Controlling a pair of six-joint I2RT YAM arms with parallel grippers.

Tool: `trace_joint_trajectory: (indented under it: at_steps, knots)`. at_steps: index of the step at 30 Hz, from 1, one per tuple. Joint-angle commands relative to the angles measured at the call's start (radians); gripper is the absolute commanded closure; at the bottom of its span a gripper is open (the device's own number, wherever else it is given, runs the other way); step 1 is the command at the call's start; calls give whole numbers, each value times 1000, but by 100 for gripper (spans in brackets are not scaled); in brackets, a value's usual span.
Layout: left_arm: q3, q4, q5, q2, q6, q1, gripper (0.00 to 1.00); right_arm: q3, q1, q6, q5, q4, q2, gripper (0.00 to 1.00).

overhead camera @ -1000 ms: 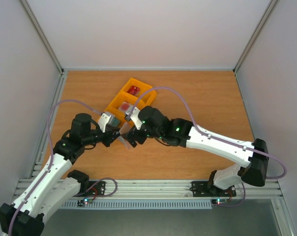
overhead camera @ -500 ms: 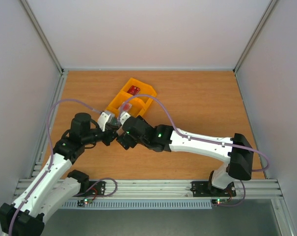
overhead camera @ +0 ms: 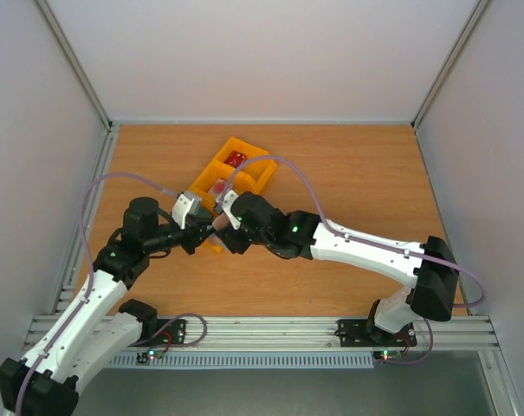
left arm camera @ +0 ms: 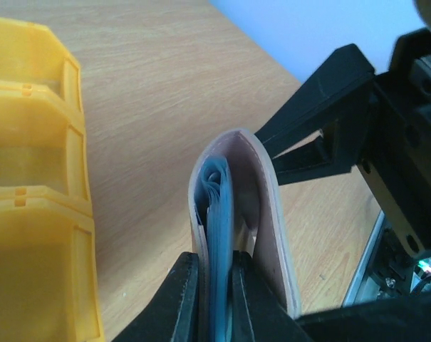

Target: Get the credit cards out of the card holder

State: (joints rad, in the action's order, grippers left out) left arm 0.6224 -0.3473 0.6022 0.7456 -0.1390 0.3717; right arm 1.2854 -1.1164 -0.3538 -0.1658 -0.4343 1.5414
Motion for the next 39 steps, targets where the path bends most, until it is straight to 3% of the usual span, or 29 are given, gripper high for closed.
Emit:
trace_joint_trajectory:
  at_steps: [1, 5, 11, 13, 15, 16, 21, 22, 23, 24, 26, 32, 36, 39]
  knots:
    - [13, 10, 122, -20, 24, 10, 100, -21, 79, -43, 3, -21, -47, 37]
    - [11, -1, 124, -17, 40, 10, 100, -29, 104, -77, 98, -35, -72, 46]
    - [14, 5, 193, -25, 69, 10, 100, -59, 159, -125, 283, -20, -107, 69]
    - [13, -3, 203, -25, 84, 10, 100, -70, 172, -133, 352, -18, -128, 79]
    - [10, 1, 230, -26, 85, 10, 100, -82, 182, -138, 390, -21, -148, 96]
    - [8, 14, 264, -26, 81, 10, 100, -88, 189, -135, 402, -24, -159, 98]
    - [0, 103, 406, -36, 31, 10, 98, -144, 253, -108, 548, 10, -262, 99]
    - [-1, 123, 428, -42, 22, 10, 87, -162, 273, -97, 605, 45, -293, 99]
    - [-2, 145, 444, -47, 13, 10, 66, -179, 294, -86, 665, 75, -324, 99]
    - [-4, 165, 456, -55, 6, 10, 51, -194, 320, -76, 739, 103, -363, 99]
    - [-6, 203, 468, -71, -4, 10, 38, -210, 352, -62, 834, 134, -411, 99]
    - [4, 301, 471, -120, 16, 10, 32, -212, 386, -60, 1007, 165, -511, 99]
    - [15, 388, 407, -118, -21, 10, 34, -201, 385, -17, 1094, 222, -509, 99]
    - [15, 443, 452, -120, -35, 11, 37, -196, 385, 9, 1129, 265, -487, 99]
